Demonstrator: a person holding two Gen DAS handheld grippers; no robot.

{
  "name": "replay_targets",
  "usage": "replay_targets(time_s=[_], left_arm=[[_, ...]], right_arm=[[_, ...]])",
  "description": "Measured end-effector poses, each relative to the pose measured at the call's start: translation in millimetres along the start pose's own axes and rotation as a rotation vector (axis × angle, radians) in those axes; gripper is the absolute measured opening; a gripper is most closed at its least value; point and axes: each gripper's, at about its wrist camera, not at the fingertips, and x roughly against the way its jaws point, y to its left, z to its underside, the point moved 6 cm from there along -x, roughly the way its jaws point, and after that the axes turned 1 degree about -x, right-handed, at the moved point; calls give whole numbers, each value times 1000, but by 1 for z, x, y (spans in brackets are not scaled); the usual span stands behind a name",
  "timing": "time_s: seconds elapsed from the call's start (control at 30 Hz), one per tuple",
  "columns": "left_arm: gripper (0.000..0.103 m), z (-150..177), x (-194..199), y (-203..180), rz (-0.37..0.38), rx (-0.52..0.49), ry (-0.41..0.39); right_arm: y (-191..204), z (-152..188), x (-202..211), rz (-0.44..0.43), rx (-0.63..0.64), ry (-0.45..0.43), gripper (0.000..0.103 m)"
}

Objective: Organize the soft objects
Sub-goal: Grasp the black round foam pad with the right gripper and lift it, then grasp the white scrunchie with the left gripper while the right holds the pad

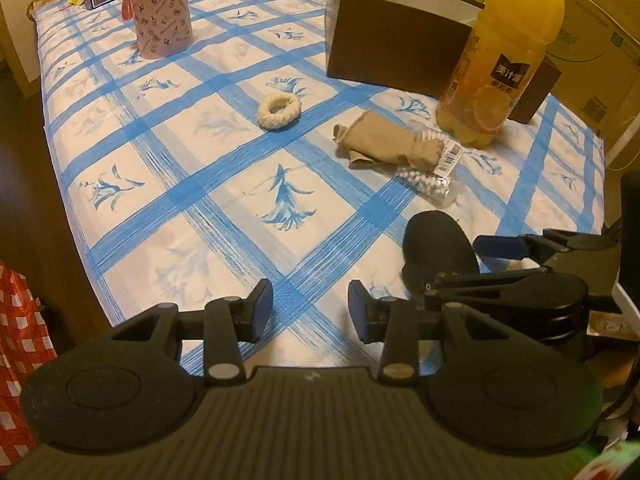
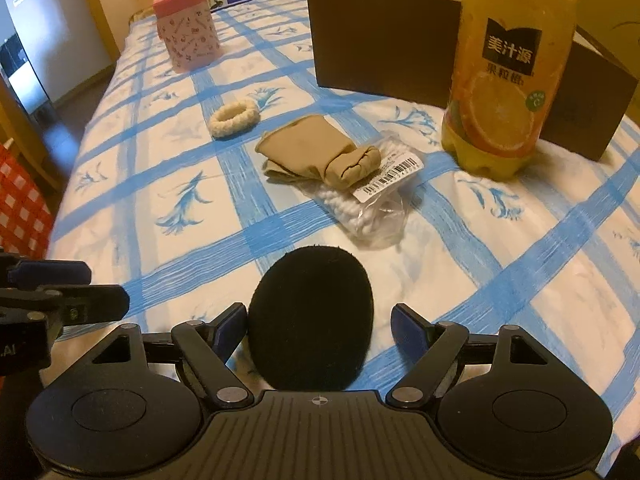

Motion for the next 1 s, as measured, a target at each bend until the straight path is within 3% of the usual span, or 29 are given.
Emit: replay_targets(time_s=[0.2, 0.33, 0.53, 0.77, 1.0], left_arm=[[37, 1, -4, 1, -6, 4, 3], [37, 1, -4, 1, -9, 1, 3], [37, 0, -5, 0, -7, -9, -3], [37, -4, -13, -17, 27, -61, -24], [41, -34, -25, -28, 60, -60, -60]], right_arm=[[5, 0, -3, 32, 48, -5, 78], [8, 2, -1, 37, 92, -23, 65], [6, 3, 7, 22, 99, -37, 62], [-27, 0, 25, 55, 15, -89, 62], [-72, -12, 36, 99, -104, -129, 62]])
